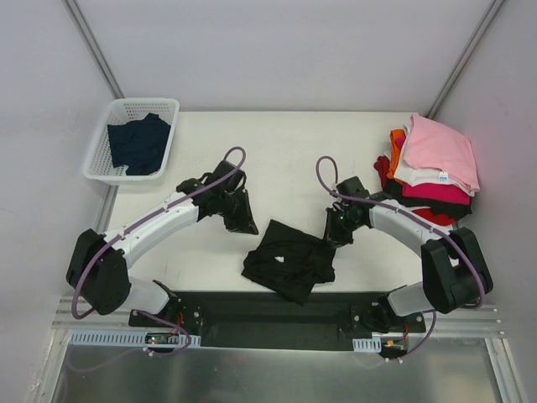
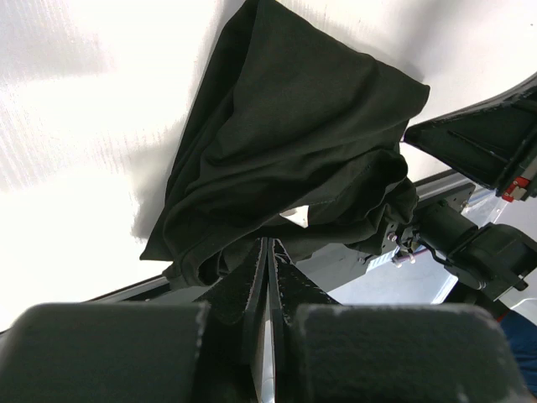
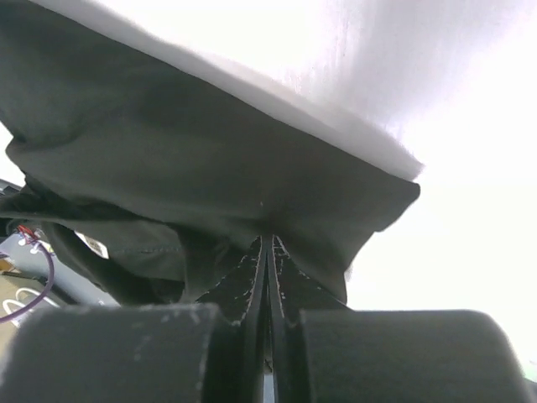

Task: Fold and stack the t-shirts
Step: Fold the long partially folded tshirt into a neat square

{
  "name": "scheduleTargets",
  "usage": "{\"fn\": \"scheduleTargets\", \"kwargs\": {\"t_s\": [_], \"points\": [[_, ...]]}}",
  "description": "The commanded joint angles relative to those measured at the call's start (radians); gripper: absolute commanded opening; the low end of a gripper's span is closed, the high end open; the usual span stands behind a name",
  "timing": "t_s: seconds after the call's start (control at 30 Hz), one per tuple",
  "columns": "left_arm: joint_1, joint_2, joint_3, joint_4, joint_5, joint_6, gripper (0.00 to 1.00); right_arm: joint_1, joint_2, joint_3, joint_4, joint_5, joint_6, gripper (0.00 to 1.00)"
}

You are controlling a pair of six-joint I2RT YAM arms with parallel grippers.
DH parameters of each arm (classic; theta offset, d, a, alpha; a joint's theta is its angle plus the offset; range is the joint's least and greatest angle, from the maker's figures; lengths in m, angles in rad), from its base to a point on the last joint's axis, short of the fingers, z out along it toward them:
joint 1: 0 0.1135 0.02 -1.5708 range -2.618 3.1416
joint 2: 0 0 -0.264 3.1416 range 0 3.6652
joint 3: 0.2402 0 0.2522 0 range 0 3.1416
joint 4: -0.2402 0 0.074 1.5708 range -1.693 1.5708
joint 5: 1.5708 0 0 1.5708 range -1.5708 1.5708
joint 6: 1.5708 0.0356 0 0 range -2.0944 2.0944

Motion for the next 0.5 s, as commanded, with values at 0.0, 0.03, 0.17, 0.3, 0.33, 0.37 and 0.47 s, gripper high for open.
{"fn": "scheduleTargets", "kwargs": {"t_s": [0.0,0.03,0.17,0.3,0.33,0.37,0.47], "points": [[-0.011,0.01,0.054,-0.02,0.009,0.028,0.0,0.013,0.0,0.023,0.038,-0.055,0.046,0.01],[-0.011,0.018,0.054,-0.02,0.014,0.028,0.0,0.039,-0.006,0.02,0.036,-0.055,0.063,0.01],[-0.011,0.055,0.07,-0.018,0.02,0.03,0.0,0.117,-0.063,0.0,0.029,-0.031,0.132,0.01],[-0.014,0.08,0.09,-0.02,0.02,0.033,0.0,0.201,-0.113,-0.026,0.023,-0.003,0.205,0.01],[-0.012,0.08,0.09,-0.018,0.02,0.033,0.0,0.244,-0.132,-0.032,0.023,0.006,0.221,0.01],[-0.012,0.078,0.089,-0.018,0.019,0.033,0.0,0.267,-0.144,-0.04,0.023,0.026,0.254,0.01],[-0.015,0.061,0.061,-0.015,0.013,0.028,0.0,0.367,-0.185,-0.063,0.021,0.072,0.329,0.01]]}}
